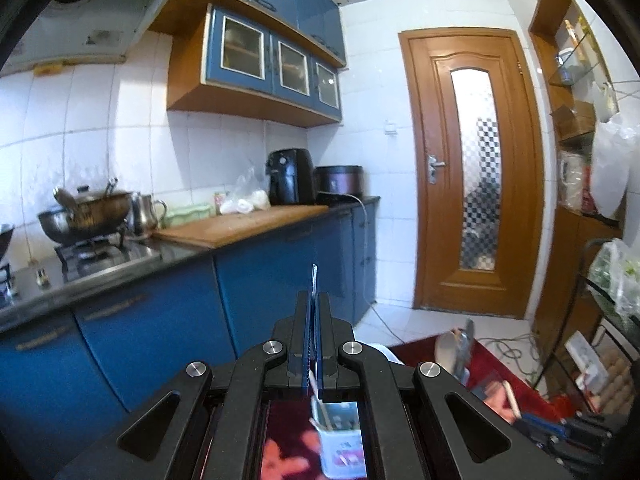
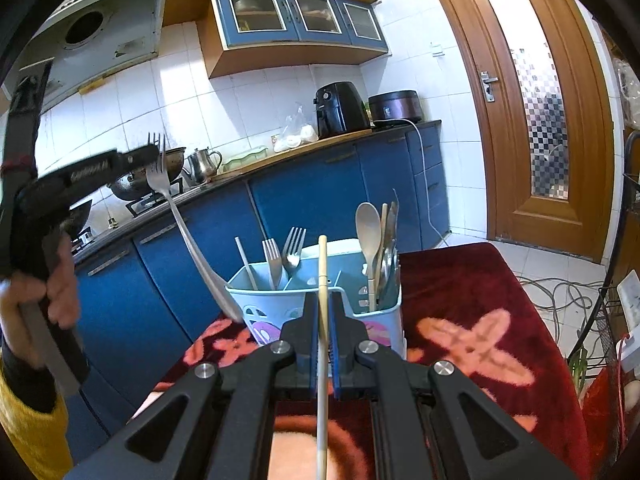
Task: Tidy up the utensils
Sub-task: 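Lift the fork with the left tool while the right tool lifts the chopstick, then lower the fork into the holder with the left tool while the right tool inserts the chopstick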
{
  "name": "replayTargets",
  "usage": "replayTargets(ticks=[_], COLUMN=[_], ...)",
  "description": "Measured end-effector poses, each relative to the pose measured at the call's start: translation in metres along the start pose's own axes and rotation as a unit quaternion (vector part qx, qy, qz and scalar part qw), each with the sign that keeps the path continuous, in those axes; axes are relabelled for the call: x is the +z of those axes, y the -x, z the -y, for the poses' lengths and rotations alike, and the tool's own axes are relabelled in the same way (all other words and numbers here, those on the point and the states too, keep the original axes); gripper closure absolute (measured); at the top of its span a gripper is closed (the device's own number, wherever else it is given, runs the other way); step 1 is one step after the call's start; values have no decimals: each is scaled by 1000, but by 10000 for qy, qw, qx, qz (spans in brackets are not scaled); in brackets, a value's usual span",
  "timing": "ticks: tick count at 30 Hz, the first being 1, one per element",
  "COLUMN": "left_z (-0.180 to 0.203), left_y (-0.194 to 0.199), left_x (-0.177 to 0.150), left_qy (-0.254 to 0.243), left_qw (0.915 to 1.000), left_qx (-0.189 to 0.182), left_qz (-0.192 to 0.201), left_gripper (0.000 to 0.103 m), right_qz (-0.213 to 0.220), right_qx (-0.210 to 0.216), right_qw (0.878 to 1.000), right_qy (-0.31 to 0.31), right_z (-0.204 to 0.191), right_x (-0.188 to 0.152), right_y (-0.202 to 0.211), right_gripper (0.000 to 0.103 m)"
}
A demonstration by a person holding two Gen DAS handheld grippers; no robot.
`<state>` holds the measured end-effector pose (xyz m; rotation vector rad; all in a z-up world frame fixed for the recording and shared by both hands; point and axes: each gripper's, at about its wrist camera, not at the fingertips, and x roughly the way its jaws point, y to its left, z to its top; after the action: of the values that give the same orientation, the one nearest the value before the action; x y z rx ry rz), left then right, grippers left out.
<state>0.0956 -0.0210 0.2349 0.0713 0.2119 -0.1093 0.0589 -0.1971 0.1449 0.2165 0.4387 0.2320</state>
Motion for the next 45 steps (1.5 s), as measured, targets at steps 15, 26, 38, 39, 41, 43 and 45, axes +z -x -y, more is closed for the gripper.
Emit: replayTargets(ticks=[15,26,38,39,41,43,45], left_z=[0,2,0,0,0,-1,-1], left_y=[-62,-84,-106,-106,-109,-110,-111], left_x=[-16,-37,-62,-64,-68,-71,-73], left_qy=[-518,-377,-82,-64,-32,4,31], left_qw=[9956,9977,9988,9987,9986,9984,9982], left_qx=[779,533,209,191,141,97,69], left_qz=[7,-181,-444,-458,-510,-556,-590], left_gripper=[101,101,101,101,101,101,101], right_qz=[326,1265,1782,1727,1613,1518,1389], right_qx=[136,17,-778,-787,-790,-793,-743], right_qw=[9992,9905,9809,9818,9837,9852,9874], right_qy=[-184,-532,30,48,72,109,138], right_z=[7,16,14,14,14,14,14], right_x=[22,65,78,75,70,64,60], right_y=[-24,-54,-106,-110,-114,-116,-117], right_gripper=[97,97,96,96,96,96,96])
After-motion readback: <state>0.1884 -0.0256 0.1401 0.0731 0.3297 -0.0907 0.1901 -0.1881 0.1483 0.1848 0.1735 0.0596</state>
